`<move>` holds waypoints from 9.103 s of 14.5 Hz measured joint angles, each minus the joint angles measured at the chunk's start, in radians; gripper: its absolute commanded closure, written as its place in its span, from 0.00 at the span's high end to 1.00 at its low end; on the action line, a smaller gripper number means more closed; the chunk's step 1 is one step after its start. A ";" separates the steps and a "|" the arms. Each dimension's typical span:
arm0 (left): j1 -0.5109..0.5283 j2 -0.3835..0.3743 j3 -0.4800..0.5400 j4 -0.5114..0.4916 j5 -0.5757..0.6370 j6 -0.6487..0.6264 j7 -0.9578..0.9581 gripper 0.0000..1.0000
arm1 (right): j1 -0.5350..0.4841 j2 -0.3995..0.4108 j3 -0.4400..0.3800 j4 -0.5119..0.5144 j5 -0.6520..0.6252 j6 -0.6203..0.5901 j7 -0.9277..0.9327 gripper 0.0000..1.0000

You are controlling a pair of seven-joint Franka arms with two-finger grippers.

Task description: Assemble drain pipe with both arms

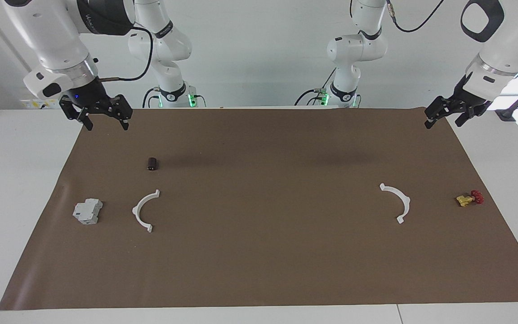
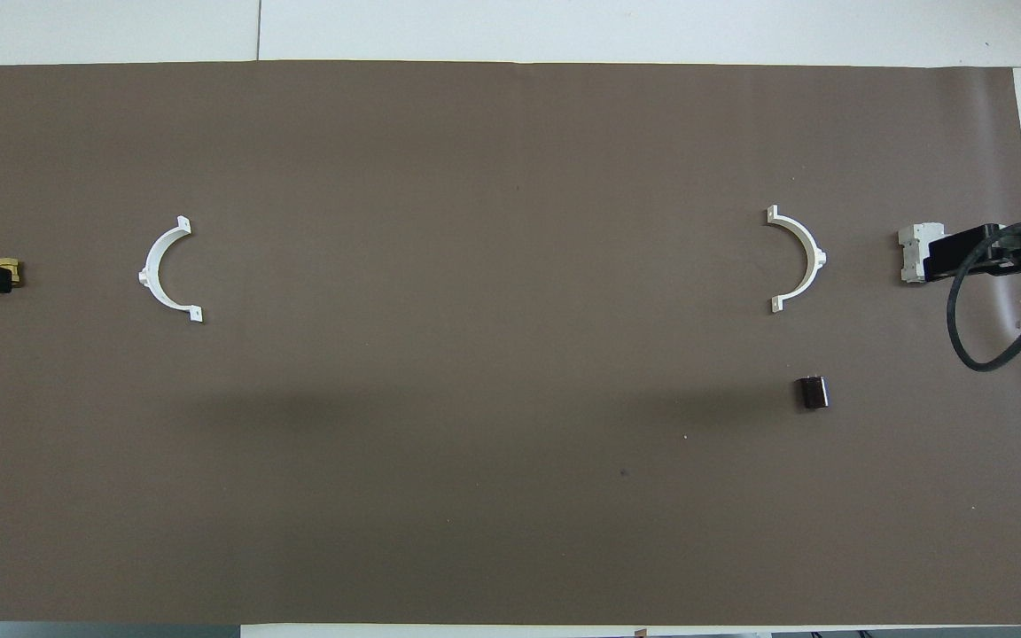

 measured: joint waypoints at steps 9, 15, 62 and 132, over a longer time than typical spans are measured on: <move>0.000 -0.013 0.000 -0.068 0.000 0.077 0.000 1.00 | -0.002 0.000 -0.002 -0.001 0.000 0.002 0.000 1.00; -0.002 -0.011 -0.004 -0.252 0.000 0.316 0.000 1.00 | 0.001 0.055 0.009 -0.034 0.032 0.159 0.000 1.00; 0.005 0.145 -0.003 -0.360 0.000 0.677 -0.043 0.00 | 0.204 0.431 0.020 -0.057 0.043 0.576 0.113 0.05; -0.606 0.405 -0.016 -0.277 0.104 0.805 -0.563 0.00 | 0.064 0.034 -0.032 0.030 -0.006 -0.069 0.047 1.00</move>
